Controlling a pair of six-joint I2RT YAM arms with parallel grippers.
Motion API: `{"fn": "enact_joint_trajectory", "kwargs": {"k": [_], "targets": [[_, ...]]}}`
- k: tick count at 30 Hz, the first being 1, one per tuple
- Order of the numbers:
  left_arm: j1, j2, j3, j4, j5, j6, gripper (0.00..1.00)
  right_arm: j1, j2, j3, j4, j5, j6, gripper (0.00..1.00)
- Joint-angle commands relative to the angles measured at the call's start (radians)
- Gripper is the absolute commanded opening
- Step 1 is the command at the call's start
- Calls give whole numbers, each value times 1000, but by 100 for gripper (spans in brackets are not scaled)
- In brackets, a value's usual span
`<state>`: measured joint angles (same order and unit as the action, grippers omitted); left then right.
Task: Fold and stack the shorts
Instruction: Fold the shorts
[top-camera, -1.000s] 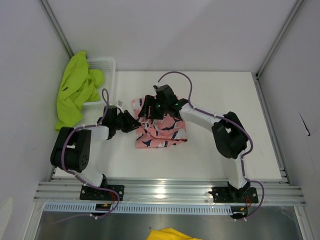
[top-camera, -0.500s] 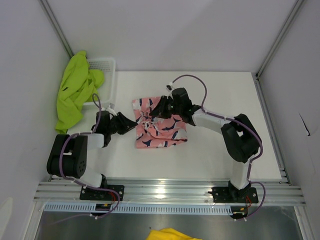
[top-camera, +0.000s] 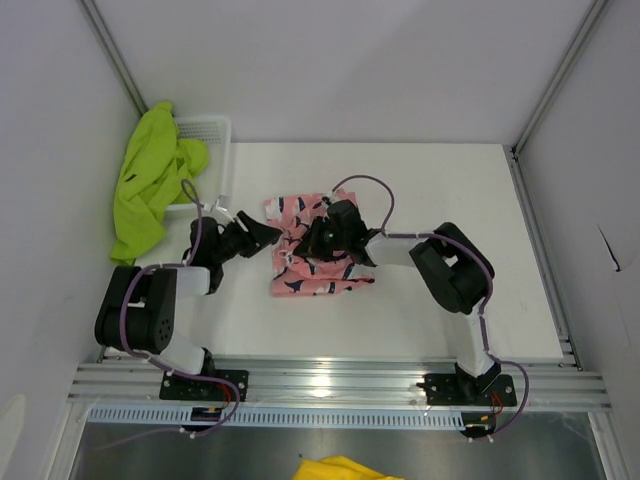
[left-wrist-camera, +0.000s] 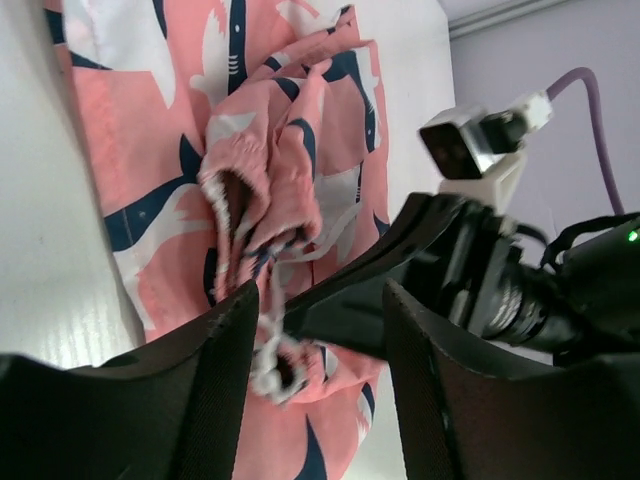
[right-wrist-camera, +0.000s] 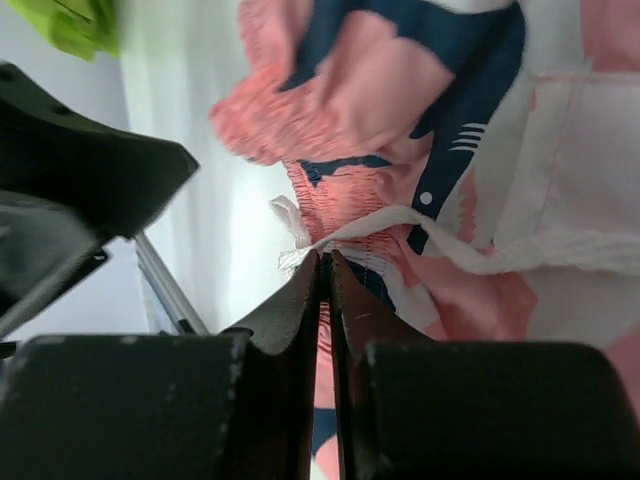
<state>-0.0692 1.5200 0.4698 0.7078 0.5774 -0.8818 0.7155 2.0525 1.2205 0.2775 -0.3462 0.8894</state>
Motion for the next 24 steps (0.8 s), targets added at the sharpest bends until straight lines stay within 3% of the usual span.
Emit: {"fn": "enact_joint_trajectory", "kwargs": {"k": [1,7,10,16,24], "targets": [[-38,32,90,-14,9,38,56,44,50,36,8,59,-3,8],[-127,77,279,-318,-105,187,58,94,97,67,-26,130,-29,7],[-138,120,340,-372,-100,211,58,96,75,44,-5,148,-35,9],[-136,86,300,-346,-117,204,57,88,-4,-21,98,164,-33,11],[-75,29,178,-151,-65,133,49,61,-69,-102,259,125,-12,12]]}}
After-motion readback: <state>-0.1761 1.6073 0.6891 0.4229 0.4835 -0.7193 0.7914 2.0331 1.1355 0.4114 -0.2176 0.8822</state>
